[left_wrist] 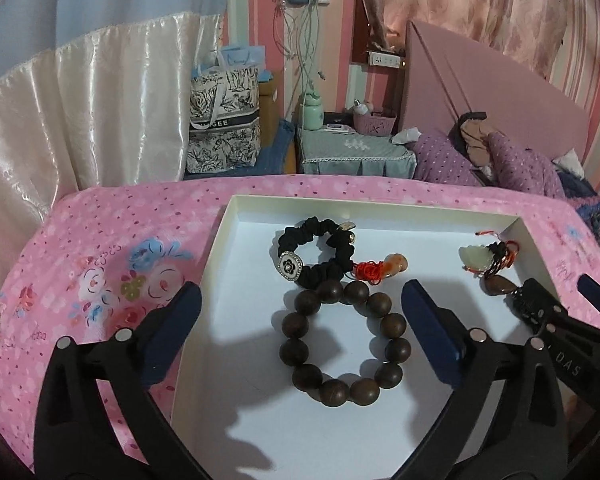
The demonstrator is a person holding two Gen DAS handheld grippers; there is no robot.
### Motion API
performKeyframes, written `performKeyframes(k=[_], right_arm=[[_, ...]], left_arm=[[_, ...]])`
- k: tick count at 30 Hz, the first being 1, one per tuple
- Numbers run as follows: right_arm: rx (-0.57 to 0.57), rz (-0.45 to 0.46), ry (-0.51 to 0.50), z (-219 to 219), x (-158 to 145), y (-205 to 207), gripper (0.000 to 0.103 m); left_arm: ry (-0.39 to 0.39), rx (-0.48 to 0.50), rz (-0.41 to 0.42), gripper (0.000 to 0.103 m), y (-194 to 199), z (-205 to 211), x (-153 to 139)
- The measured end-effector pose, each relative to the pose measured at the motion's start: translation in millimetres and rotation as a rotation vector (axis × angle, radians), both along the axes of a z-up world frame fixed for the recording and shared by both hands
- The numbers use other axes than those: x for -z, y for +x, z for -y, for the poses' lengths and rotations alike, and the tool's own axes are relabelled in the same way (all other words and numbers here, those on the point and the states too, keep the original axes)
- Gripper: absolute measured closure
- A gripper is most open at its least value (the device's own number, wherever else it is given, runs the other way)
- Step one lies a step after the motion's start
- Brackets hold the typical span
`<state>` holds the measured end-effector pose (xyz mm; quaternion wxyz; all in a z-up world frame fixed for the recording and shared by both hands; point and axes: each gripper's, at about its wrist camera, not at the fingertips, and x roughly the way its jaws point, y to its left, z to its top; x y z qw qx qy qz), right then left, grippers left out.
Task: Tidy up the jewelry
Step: 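Withdraw both open tools from the tray toward the remaining jewelry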
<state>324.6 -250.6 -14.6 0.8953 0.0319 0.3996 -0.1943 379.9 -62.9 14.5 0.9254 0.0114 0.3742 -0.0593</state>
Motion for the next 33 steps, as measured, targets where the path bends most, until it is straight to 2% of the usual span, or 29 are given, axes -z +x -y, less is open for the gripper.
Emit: performKeyframes(k=[3, 8, 13, 17, 22, 27, 33], right_arm=[[0.021, -0.011, 0.002, 4.2, 2.0, 1.4, 0.003], [0.049, -0.046, 0.05, 11.9, 5.9, 6.2, 0.003], [0.079, -0.056, 0.047, 16.3, -11.2, 0.3, 0.003], [0.069, -0.088, 0.026, 18.3, -32.8, -11.6, 0.003], [0.037, -0.076, -0.055, 17.6, -71.0, -50.0, 0.003], [0.0, -0.088, -0.118, 18.4, -91.0, -95.0, 0.003], [0.008, -0.078, -0.048, 29.3, -90.2, -143.7, 0.003]], left_arm=[[-0.012, -0.008, -0.027, 0.003, 3.8, -4.1, 1.9], [0.021, -0.033, -0.032, 0.003, 8.6, -3.5, -2.2], [0.01, -0.058, -0.069, 0.003, -1.1, -3.9, -20.4], [0.095, -0.069, -0.021, 0.003, -27.6, -1.2, -50.6], [0.085, -0.064, 0.001, 0.003, -67.3, -11.3, -80.1], [0.053, -0.056, -0.019, 0.003, -106.6, -25.3, -82.4], [0.033, -0.073, -0.035, 0.003, -146.0, -37.5, -67.5]])
